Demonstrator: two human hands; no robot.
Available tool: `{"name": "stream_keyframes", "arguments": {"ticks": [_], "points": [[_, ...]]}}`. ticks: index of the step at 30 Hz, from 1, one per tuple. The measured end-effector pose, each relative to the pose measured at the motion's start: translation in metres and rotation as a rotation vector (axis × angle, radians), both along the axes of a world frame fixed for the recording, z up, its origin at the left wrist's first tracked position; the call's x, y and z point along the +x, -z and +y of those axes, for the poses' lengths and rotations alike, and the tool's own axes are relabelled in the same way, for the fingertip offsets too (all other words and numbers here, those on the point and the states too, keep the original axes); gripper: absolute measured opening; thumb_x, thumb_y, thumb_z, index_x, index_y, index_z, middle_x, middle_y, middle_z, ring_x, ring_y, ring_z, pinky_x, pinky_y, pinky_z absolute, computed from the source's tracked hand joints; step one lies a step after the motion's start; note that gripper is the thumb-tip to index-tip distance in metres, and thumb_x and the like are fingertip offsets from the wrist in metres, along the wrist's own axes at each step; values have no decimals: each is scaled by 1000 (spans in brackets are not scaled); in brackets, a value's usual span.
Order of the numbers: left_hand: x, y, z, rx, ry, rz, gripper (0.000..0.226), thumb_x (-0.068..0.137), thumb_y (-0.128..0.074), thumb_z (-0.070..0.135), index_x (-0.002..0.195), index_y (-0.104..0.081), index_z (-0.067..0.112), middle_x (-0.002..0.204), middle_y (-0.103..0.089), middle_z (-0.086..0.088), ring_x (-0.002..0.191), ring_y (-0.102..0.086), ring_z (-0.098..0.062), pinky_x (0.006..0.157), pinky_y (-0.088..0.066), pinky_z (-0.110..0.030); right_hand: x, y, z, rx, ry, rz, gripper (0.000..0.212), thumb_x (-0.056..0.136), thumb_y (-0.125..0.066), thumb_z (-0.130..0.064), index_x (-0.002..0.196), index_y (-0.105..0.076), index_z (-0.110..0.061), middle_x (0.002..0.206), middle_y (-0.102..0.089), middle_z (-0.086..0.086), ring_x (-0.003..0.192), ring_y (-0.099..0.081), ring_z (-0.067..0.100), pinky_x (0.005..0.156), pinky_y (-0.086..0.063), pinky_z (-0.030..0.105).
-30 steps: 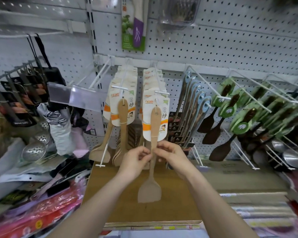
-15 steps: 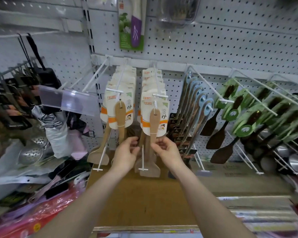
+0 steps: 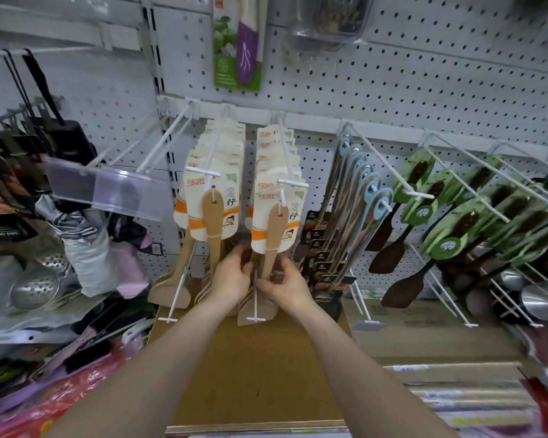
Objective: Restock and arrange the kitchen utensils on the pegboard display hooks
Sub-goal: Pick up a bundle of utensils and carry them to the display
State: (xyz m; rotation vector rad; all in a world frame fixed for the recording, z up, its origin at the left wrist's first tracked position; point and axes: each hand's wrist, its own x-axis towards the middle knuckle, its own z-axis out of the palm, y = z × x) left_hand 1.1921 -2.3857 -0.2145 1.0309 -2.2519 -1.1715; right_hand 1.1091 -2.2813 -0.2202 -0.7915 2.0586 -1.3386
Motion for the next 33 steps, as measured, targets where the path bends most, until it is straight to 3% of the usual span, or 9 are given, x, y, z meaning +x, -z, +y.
{"name": "stream_keyframes", "arguments": {"ticks": [3,7,13,19,25,29,33], "points": [[5,2,0,13,40,-4,37,95,-53,10,132,-52,16,128,-60,-6,119,-55,-26,102,-44,-39,4,4,0,33,-23,40,58,82,-76,-21,134,-50,-27,114,-67,-5,101,-64,13,93,-54,36],[12,7,6,54,47,42,22,92,-59,12,115,-58,15,106,-65,-2,104,-61,-21,93,-49,-38,8,5,7,64,-21,106,54,84,-74,-24,132,-51,-28,109,-69,-4,96,-65,15,88,-55,35],[18,9,18,27,-55,66,13,92,-62,17,95,-50,23,91,-61,6,89,-60,-16,81,-49,-32,13,-1,25,89,4,185,45,90,-68,-20,131,-52,-26,107,-65,-4,97,-61,16,83,-49,27],[19,11,21,-59,-70,51,12,91,-62,16,98,-54,20,94,-61,5,87,-58,-14,73,-42,-26,20,-3,31,140,-34,228,43,90,-68,-23,131,-55,-24,112,-65,-2,104,-60,17,95,-50,36],[29,9,26,-54,22,56,8,95,-56,18,103,-56,19,92,-57,9,85,-54,-11,73,-38,-25,21,-5,35,196,-3,254,38,91,-66,-25,128,-58,-21,111,-67,2,104,-62,19,94,-50,37],[42,11,22,-25,30,62,5,96,-54,20,100,-53,22,92,-59,9,90,-58,-16,76,-44,-30,17,-8,37,219,36,277,36,92,-64,-24,127,-56,-21,110,-67,3,96,-60,17,84,-47,28],[60,10,18,0,55,78,4,97,-54,21,100,-56,23,92,-62,12,92,-60,-12,78,-45,-28,14,-9,38,225,44,266,37,94,-63,-22,130,-55,-20,113,-67,3,103,-61,20,89,-49,33]]}}
